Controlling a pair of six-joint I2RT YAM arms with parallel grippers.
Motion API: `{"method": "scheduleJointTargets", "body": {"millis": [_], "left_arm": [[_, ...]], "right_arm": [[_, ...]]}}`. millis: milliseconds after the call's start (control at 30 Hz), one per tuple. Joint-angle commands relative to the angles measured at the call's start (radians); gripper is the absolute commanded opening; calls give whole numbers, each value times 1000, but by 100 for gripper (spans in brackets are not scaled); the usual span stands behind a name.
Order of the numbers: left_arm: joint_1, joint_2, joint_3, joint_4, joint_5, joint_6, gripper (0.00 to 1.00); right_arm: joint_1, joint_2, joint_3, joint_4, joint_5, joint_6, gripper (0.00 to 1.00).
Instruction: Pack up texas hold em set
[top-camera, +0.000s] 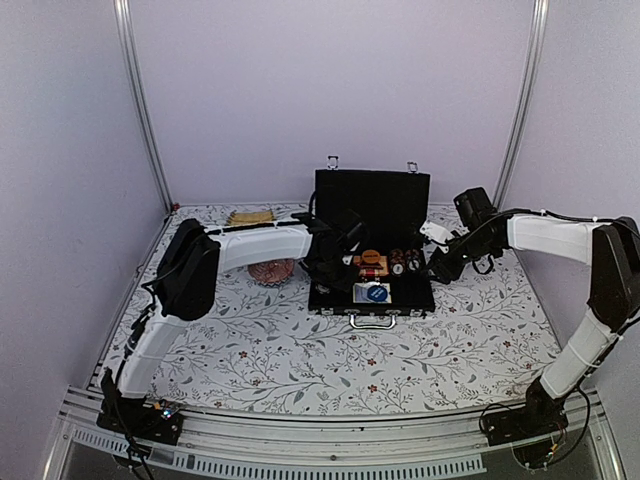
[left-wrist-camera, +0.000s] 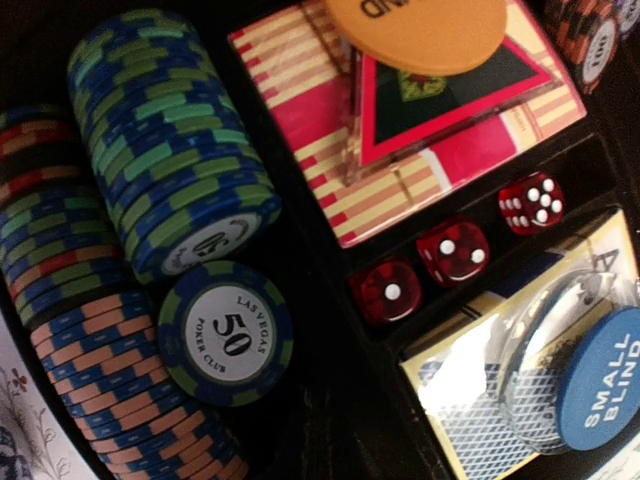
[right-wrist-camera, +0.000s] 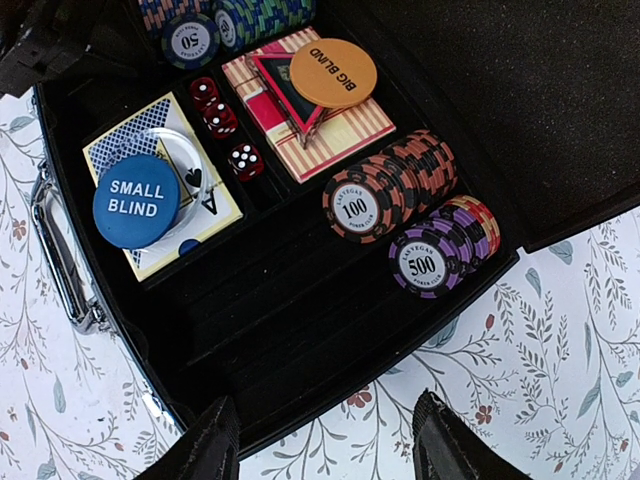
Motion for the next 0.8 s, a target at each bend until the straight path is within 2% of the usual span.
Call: {"method": "scheduleJointTargets", "body": {"millis": [0, 433, 767], "left_arm": [[-4, 28, 54, -60, -64, 23, 0], [-22, 156, 220, -160, -152, 70, 0], [-20, 162, 238, -132, -245, 81, 0]], "right_arm": [[2, 19, 10, -15, -3, -5, 61], [2, 29, 13, -24, -7, -8, 61], [1, 34, 14, -27, -9, -8, 61]]}}
